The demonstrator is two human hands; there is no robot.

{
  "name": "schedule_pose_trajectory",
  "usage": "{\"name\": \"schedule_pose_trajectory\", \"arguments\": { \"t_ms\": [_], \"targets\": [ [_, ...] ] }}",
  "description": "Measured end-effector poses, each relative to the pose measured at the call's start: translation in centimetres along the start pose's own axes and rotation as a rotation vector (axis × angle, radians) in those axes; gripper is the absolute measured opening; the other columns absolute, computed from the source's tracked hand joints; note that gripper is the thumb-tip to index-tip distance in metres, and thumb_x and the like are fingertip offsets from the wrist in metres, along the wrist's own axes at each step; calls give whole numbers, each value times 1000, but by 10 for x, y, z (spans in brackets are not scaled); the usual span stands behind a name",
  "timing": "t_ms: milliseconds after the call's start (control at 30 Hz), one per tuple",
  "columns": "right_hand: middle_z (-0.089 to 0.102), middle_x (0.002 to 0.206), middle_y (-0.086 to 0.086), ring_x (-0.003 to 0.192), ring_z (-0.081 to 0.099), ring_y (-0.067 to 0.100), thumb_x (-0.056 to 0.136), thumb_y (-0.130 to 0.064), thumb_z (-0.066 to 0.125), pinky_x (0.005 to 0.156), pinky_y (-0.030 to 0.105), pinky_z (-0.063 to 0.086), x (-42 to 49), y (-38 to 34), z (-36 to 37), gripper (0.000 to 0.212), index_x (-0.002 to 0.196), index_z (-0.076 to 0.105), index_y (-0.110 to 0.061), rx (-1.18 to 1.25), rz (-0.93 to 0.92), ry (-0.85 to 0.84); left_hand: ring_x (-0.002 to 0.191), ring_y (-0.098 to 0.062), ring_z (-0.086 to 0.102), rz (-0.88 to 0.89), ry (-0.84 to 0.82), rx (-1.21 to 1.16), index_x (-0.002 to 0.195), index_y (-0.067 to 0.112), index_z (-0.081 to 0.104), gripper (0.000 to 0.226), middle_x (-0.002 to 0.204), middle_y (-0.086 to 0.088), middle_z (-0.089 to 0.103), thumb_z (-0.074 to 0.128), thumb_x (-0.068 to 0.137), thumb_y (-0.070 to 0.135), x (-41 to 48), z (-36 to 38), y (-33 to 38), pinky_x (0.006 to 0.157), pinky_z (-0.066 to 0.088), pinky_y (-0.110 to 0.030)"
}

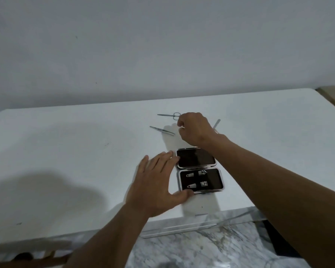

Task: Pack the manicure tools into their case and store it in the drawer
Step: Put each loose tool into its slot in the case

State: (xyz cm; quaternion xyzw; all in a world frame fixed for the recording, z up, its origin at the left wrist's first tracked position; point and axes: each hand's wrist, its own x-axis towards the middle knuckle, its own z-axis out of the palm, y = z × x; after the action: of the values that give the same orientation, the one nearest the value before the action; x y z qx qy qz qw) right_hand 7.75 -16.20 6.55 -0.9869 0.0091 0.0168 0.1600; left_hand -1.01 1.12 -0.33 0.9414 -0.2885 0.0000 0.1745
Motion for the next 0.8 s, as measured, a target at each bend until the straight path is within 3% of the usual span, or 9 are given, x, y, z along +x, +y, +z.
{"name": "schedule_pose_trajectory", "arguments": {
  "t_ms": [133,233,300,400,500,667,800],
  "targets": [
    [67,112,17,104,61,35,88,-3,52,86,35,49,24,-2,10,25,109,65,0,-46,28,1,146,-10,24,4,14,14,148,28,34,93,158,9,30,35,76,87,1,0,0,121,14,-48],
    [67,98,18,83,56,34,87,-1,51,68,31,41,41,-1,13,10,79,56,-2,-80,59,16,146,-11,24,2,9,1,147,27,35,93,158,8,30,37,76,87,1,-1,1,120,14,-48],
    [64,90,17,83,58,35,88,-2,51,65,30,35,52,2,16,20,69,47,-7,-86,66,4,146,-12,23,-1,-2,8,148,28,34,93,158,8,30,35,77,87,1,0,1,120,14,-49],
    [67,101,18,94,64,37,88,-3,54,69,32,45,61,2,12,8,87,61,-1,-67,91,-23,145,-13,25,2,1,33,148,27,35,94,158,7,31,34,77,88,2,1,1,119,17,-50],
    [64,101,20,95,63,39,87,-1,57,69,32,45,65,0,6,2,88,59,-2,-98,88,-45,145,-13,25,-1,-8,14,148,26,34,94,158,6,31,33,77,89,2,1,1,119,19,-51],
    [39,67,6,79,49,31,84,0,58,68,30,39,74,-1,-3,37,62,31,-10,-120,129,-84,144,-13,29,-7,-10,25,146,27,38,92,156,6,35,35,77,88,2,0,1,118,21,-51],
    [34,67,4,81,44,28,84,0,57,71,29,38,74,-4,-11,32,66,33,-10,-103,152,-117,144,-13,28,-7,-2,42,146,27,38,92,156,7,35,37,76,87,3,1,1,118,21,-50]
  ]
}}
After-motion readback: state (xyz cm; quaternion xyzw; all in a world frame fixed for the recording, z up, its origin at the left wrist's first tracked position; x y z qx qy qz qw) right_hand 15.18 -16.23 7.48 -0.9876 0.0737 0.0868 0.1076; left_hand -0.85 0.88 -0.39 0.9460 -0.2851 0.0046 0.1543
